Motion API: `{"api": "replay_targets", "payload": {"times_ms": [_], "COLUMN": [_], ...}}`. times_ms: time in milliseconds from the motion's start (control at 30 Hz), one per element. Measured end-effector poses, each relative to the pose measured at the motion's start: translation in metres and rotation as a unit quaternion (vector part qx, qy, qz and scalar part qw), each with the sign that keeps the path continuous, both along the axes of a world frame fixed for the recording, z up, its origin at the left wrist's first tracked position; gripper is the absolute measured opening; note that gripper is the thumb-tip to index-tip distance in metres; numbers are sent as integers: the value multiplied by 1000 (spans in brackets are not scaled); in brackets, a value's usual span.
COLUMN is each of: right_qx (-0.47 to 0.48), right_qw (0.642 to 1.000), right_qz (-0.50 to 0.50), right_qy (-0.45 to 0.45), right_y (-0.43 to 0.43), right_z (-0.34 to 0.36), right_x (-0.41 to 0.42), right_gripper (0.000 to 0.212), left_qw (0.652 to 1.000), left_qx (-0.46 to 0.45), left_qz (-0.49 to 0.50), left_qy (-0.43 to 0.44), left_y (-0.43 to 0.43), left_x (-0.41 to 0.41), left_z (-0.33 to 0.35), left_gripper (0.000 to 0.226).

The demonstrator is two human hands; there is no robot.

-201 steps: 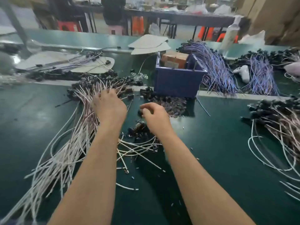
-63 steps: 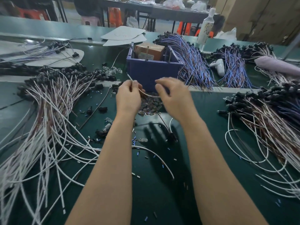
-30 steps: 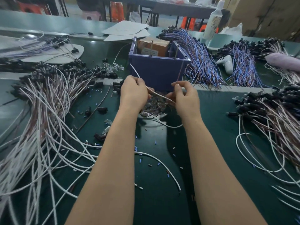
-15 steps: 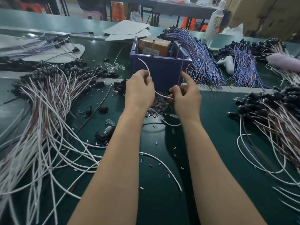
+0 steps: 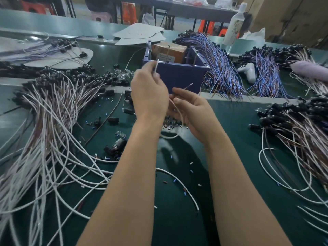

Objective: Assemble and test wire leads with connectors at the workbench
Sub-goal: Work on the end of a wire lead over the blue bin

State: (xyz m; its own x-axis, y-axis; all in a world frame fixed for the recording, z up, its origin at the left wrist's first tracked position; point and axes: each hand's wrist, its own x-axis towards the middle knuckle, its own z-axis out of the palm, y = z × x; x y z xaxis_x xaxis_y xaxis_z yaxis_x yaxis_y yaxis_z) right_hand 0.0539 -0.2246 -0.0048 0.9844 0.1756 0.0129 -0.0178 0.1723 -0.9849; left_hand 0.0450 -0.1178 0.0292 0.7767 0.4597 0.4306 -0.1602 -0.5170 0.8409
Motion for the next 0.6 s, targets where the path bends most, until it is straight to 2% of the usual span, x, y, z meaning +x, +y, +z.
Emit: {"api": "replay_targets", "payload": {"times_ms": [33,100,167,267,400,600], "right_qx": [-29,-101,-127,-115,-135,-149], "right_qw": [997,970,946,945,949,948], "right_qz": [-61,-198,-266,-275,-255,-251], "right_qy": [-32,-99,-135,-136,-127,-128], "right_y": [1,2,2,4,4,5], "right_z": [0,-4,-7,-10,-8,-3], "right_x": [-1,0,0,3,10,19], "right_gripper": [23,17,17,29,30,34], "left_qw": [1000,999,998,999,996,987], "left_qx": [-2,2,15,33,-30,-123], "left_qz": [8,13,6,-12,-52,-71], "left_qy": [-14,-45,-66,-37,70,76], "left_y": [3,3,-3,-9,-3,0], "left_x": [0,-2,-3,0,7,6], "left_z": [-1,-3,-4,-10,-20,-19], "left_gripper": [33,34,35,36,40,48]}}
